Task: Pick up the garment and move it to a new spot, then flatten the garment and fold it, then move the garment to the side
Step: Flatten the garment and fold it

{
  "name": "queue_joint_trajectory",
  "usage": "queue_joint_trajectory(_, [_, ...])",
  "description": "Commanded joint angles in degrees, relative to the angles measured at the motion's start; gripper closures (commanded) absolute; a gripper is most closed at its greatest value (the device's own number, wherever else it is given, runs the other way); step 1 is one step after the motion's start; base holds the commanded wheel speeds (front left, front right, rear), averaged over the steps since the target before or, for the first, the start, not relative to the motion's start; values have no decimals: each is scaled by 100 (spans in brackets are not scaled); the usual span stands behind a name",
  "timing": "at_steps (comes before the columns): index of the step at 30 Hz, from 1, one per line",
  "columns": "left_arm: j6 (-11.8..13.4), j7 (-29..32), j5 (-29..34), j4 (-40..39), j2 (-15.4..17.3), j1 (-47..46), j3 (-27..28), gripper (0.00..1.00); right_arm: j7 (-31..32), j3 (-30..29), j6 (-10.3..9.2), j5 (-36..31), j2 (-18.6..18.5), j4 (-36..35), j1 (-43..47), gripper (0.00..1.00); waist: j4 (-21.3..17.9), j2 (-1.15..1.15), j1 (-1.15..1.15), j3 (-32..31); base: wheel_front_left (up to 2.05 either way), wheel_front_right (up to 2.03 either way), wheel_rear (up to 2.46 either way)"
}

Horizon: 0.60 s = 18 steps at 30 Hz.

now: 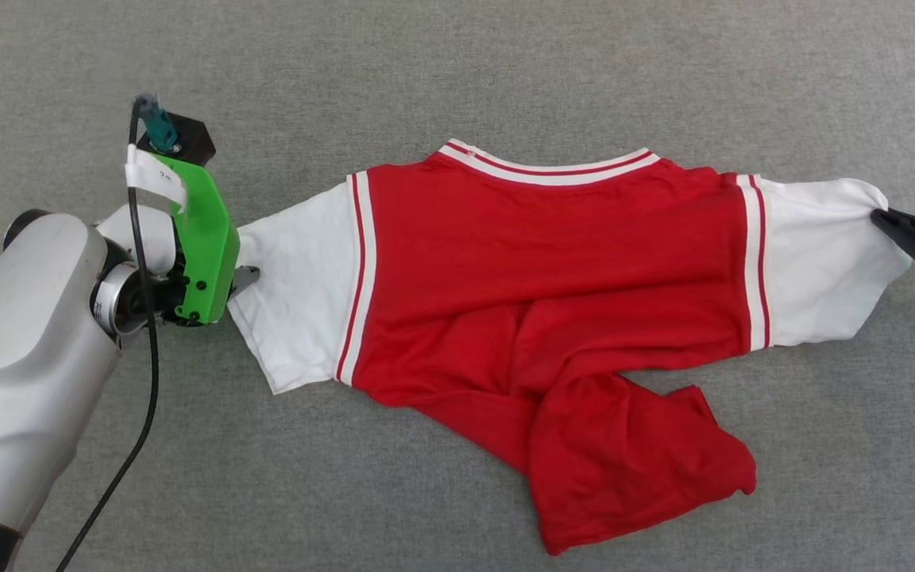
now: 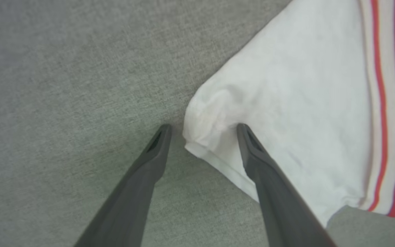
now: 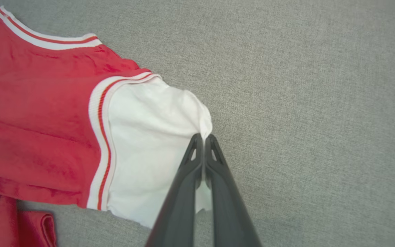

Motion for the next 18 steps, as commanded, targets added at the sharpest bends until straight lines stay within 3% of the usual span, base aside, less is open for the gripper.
queue_joint_trajectory(1, [-16, 42, -76, 69, 48, -79, -102, 0, -2, 34, -3, -30, 31, -3, -96, 100, -93, 0, 0, 110, 0, 0, 0])
queue_joint_trajectory(5, [-16, 34, -212, 232, 77, -15, -399, 0, -30, 118, -3, -20, 45, 37, -137, 100, -112, 0, 0, 171, 0, 0, 0])
queue_joint_trajectory(6, [-16, 28, -283, 250, 72, 11, -475, 98, -40, 139, -3, -16, 45, 48, -144, 100, -112, 0, 0, 179, 0, 0, 0])
queue_joint_trajectory(11, [-16, -430, -431, 104, 173, -11, -725, 100, -146, 199, -3, 23, 44, 117, -148, 100, -56, 0, 0, 93, 0, 0, 0])
queue_joint_trajectory(18, [-16, -1811, -302, -363, 551, -218, -768, 100, -684, 153, -3, -48, -13, 172, -230, 100, 69, 0, 0, -309, 0, 0, 0])
